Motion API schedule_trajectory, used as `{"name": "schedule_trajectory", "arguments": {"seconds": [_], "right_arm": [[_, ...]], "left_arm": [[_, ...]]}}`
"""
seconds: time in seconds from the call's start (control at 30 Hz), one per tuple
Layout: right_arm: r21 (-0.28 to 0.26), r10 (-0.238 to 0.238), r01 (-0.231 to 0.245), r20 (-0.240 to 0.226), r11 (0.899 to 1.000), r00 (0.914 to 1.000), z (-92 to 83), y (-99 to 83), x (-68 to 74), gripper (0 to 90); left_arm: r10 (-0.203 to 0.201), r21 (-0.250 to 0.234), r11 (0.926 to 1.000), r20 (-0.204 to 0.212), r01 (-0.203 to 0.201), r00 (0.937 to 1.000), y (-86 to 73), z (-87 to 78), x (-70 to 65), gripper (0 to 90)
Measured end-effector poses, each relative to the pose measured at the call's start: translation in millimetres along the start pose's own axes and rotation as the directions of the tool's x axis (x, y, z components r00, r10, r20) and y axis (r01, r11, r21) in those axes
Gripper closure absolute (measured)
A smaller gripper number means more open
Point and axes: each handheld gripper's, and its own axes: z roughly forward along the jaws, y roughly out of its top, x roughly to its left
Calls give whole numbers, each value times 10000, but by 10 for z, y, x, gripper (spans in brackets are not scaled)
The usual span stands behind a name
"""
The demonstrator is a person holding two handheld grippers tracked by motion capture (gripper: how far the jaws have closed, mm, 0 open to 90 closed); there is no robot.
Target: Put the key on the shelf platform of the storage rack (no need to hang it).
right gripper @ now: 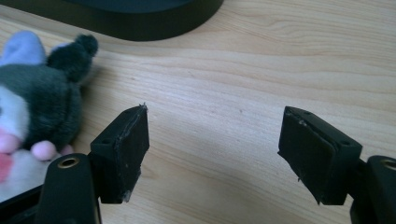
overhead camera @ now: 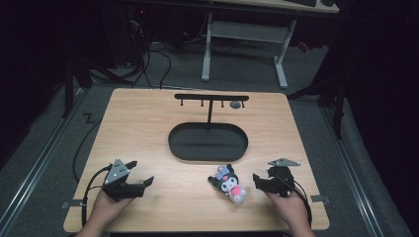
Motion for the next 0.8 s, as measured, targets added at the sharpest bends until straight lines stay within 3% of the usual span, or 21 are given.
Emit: {"name": "schedule_trajectory", "arguments": {"seconds": [0.27,0.4,0.53,0.8], "right_arm": [[437,-70,80,-227,9990,9997,-19,104,46,243],[746,-488,496,-120,9960,9987,-28,145,69,240],[1087,-565,585,-219,9924,9982,-56,193,68,235],[2099,-759,791,-231,9745,9968,-60,242,61,231]], "left_arm": [[-19,19,10000,29,19,10000,1,11,1,146],[-4,26,10000,7,4,10000,1,11,0,145],[-10,3,10000,-3,10,10000,2,10,-7,146],[-16,10,10000,11,16,10000,-5,-7,-6,145]]}}
